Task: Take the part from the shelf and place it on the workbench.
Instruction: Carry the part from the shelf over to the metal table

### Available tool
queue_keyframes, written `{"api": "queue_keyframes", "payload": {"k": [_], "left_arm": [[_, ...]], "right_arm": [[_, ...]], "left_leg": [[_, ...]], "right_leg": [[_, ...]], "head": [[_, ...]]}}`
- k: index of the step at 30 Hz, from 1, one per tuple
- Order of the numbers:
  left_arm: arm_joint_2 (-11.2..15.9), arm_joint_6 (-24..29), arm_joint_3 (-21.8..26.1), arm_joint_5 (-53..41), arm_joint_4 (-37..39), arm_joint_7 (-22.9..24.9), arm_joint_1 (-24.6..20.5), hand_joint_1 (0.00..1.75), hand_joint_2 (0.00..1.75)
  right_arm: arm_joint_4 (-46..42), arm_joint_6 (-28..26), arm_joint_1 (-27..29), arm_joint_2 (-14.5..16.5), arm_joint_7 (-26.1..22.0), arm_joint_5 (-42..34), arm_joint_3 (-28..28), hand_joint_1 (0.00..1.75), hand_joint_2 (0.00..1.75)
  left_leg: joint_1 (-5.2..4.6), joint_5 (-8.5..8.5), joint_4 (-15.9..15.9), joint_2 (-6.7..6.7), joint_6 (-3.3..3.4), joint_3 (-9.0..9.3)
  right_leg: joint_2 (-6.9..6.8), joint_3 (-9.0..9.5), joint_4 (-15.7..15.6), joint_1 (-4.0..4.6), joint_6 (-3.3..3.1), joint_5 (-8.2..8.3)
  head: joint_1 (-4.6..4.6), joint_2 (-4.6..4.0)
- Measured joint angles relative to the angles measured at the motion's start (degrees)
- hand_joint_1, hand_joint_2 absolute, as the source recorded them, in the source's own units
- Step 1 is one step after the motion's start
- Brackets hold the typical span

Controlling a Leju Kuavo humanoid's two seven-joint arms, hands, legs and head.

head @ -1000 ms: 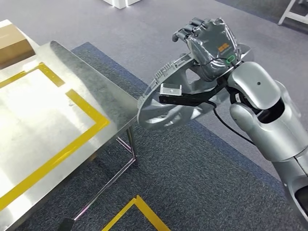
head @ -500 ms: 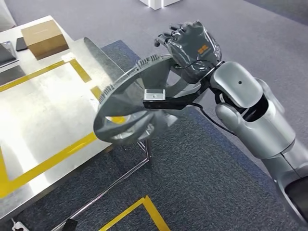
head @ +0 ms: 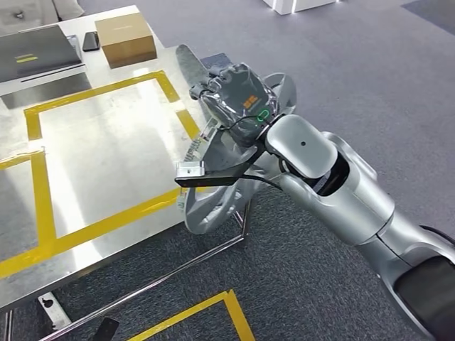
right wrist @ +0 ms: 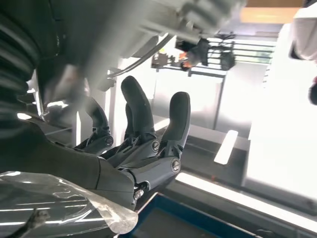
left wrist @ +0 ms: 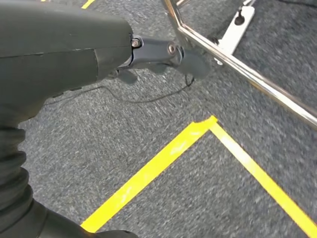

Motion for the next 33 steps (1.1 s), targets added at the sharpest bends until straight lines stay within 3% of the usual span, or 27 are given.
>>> {"api": "queue_keyframes", "payload": {"k": [2, 3, 4, 5, 7, 9, 11, 12, 14, 15, 16, 18, 19, 20, 22, 24, 27, 29, 31, 33], "left_arm": [[-0.05, -0.09, -0.03, -0.15, 0.00, 0.06, -0.18, 0.00, 1.75], [-0.09, -0.15, -0.04, -0.18, 0.00, 0.07, -0.18, 0.00, 1.75], [-0.14, -0.20, -0.04, -0.20, 0.00, 0.09, -0.15, 0.00, 1.75], [-0.18, -0.24, -0.05, -0.21, 0.00, 0.12, -0.12, 0.00, 1.75], [-0.23, -0.30, -0.06, -0.27, 0.00, 0.25, -0.13, 0.00, 1.75], [-0.21, -0.37, -0.07, -0.38, 0.00, 0.41, -0.18, 0.00, 1.75], [-0.14, -0.45, -0.07, -0.52, 0.00, 0.49, -0.05, 0.00, 1.75], [-0.21, -0.56, -0.09, -0.61, 0.00, 0.44, 0.05, 0.00, 1.75], [-0.32, -0.89, -0.14, -0.75, 0.00, 0.08, -0.06, 0.00, 1.75], [-0.43, -1.11, -0.18, -0.79, 0.00, -0.21, -0.25, 0.00, 1.75], [-0.45, -1.30, -0.20, -0.79, 0.00, -0.52, -0.47, 0.00, 1.75], [-0.55, -1.68, -0.22, -0.79, 0.00, -1.05, -0.66, 0.00, 1.75], [-0.58, -1.82, -0.22, -0.79, 0.00, -1.24, -0.65, 0.00, 1.75], [-0.60, -1.95, -0.23, -0.81, 0.00, -1.37, -0.62, 0.00, 1.75], [-0.61, -2.14, -0.26, -0.91, 0.00, -1.49, -0.70, 0.00, 1.75], [-0.62, -2.33, -0.30, -1.17, 0.00, -1.56, -0.93, 0.00, 1.75], [-0.67, -2.52, -0.36, -1.43, 0.00, -1.59, -0.87, 0.00, 1.75], [-0.79, -2.57, -0.39, -1.46, 0.00, -1.59, -0.91, 0.00, 1.75], [-0.88, -2.60, -0.42, -1.47, 0.00, -1.59, -1.19, 0.00, 1.75], [-0.94, -2.73, -0.43, -1.51, 0.00, -1.60, -1.38, 0.00, 1.75]], "right_arm": [[0.54, -0.22, 0.23, 0.21, 0.04, 0.00, 0.50, 1.75, 1.75], [0.75, -0.30, 0.31, 0.38, 0.04, 0.00, 0.67, 1.75, 1.75], [0.91, -0.35, 0.34, 0.56, 0.05, 0.00, 0.77, 1.75, 1.75], [1.05, -0.35, 0.31, 0.69, 0.05, 0.00, 0.80, 1.75, 1.75], [1.37, -0.35, 0.15, 0.90, 0.04, -0.01, 0.84, 1.75, 1.75], [1.69, -0.36, -0.04, 1.33, 0.01, -0.05, 0.90, 1.75, 1.75], [1.95, -0.35, -0.09, 2.05, 0.02, -0.10, 1.07, 1.75, 1.75], [2.10, -0.31, -0.08, 2.46, 0.03, -0.10, 1.22, 1.75, 1.75], [2.45, -0.26, -0.08, 3.14, 0.03, -0.09, 1.61, 1.75, 1.75], [2.67, -0.26, -0.05, 3.33, 0.03, -0.09, 1.80, 1.75, 1.75], [2.91, -0.27, -0.01, 3.43, 0.02, -0.09, 1.95, 1.75, 1.75], [3.38, -0.34, 0.18, 3.58, -0.01, -0.09, 2.17, 1.75, 1.75], [3.56, -0.37, 0.23, 3.69, -0.02, -0.09, 2.21, 1.75, 1.75], [3.71, -0.39, 0.22, 3.82, -0.04, -0.08, 2.24, 1.75, 1.75], [3.98, -0.45, 0.05, 4.06, -0.05, 0.02, 2.24, 1.75, 1.75], [4.25, -0.56, -0.24, 4.21, -0.02, 0.19, 2.21, 1.75, 1.75], [4.53, -0.66, -0.67, 4.86, 0.01, 0.26, 2.20, 1.75, 1.75], [4.65, -0.72, -0.99, 5.19, 0.00, 0.26, 2.20, 1.75, 1.75], [4.78, -0.81, -1.24, 5.24, 0.02, 0.26, 2.19, 1.75, 1.75], [4.99, -0.83, -1.27, 5.24, 0.03, 0.26, 2.20, 1.75, 1.75]], "left_leg": [[0.05, -0.07, 0.02, -1.40, 0.20, 0.07], [0.08, -0.12, 0.03, -2.19, 0.22, 0.16], [0.13, -0.17, 0.06, -3.00, 0.17, 0.28], [0.21, -0.26, 0.13, -3.82, 0.05, 0.40], [0.30, -0.55, 0.63, -5.39, -0.48, 0.24], [0.43, -0.65, 1.02, -6.66, -1.25, -0.27], [0.67, -0.46, 0.88, -7.64, -1.98, -0.50], [0.62, -0.56, 1.06, -7.10, -2.28, -0.57], [0.41, -2.31, 4.05, -4.11, -2.76, -1.89], [0.33, -3.91, 7.22, -2.26, -2.96, -3.35], [0.39, -5.64, 11.02, -1.23, -3.11, -5.17], [0.52, -7.10, 16.05, -0.61, -3.25, -7.61], [0.54, -6.32, 15.70, -0.50, -3.23, -7.40], [0.53, -4.69, 13.29, -0.25, -3.13, -6.14], [0.09, -1.49, 5.69, 1.87, -2.68, -2.18], [-0.50, -0.61, 1.39, 3.58, -2.05, -0.12], [-0.58, -0.80, 0.81, 2.32, -1.10, -0.08], [-0.26, -0.62, 0.31, 1.19, -0.41, 0.23], [-0.10, -0.59, 0.18, -0.10, 0.04, 0.35], [-0.14, -0.66, 0.21, -1.64, 0.22, 0.44]], "right_leg": [[1.14, -4.23, 7.44, 0.00, 0.13, -2.24], [1.28, -5.40, 8.87, -0.01, 0.19, -1.91], [1.34, -5.40, 7.90, -0.06, 0.21, -0.41], [1.68, -4.31, 4.81, -0.17, 0.20, 1.90], [4.24, -0.97, -3.05, -0.71, 0.12, 5.61], [6.27, 0.98, -6.85, -0.96, -0.19, 6.38], [5.48, 1.46, -7.09, -0.81, -0.83, 6.26], [4.84, 1.66, -7.24, -0.83, -1.19, 6.33], [3.33, 2.10, -7.60, -0.90, -1.90, 6.40], [2.56, 2.24, -7.65, -0.76, -2.14, 6.33], [1.72, 2.32, -7.65, -0.63, -2.33, 6.22], [0.06, 2.43, -7.64, -0.48, -2.47, 5.99], [-0.69, 2.53, -7.63, -0.45, -2.45, 5.86], [-1.37, 2.69, -7.63, -0.44, -2.39, 5.71], [-2.63, 3.12, -7.63, -0.22, -2.06, 5.31], [-3.70, 3.38, -7.67, 0.15, -1.56, 4.98], [-4.73, 3.79, -7.96, 0.28, -0.66, 4.51], [-2.51, 2.74, -5.68, 0.09, -0.27, 2.78], [0.39, -0.80, 1.12, -0.02, -0.24, -0.24], [1.24, -4.52, 7.23, 0.01, -0.18, -1.52]], "head": [[0.11, 0.00], [0.11, 0.00], [0.12, 0.00], [0.14, 0.00], [0.12, 0.00], [0.08, 0.00], [0.09, 0.01], [-0.01, 0.01], [-0.48, 0.01], [-0.71, 0.00], [-0.81, 0.00], [-0.80, 0.00], [-0.80, 0.00], [-0.80, 0.00], [-0.83, 0.00], [-0.79, 0.00], [-0.75, 0.00], [-0.60, 0.00], [-0.38, 0.00], [-0.29, 0.00]]}}
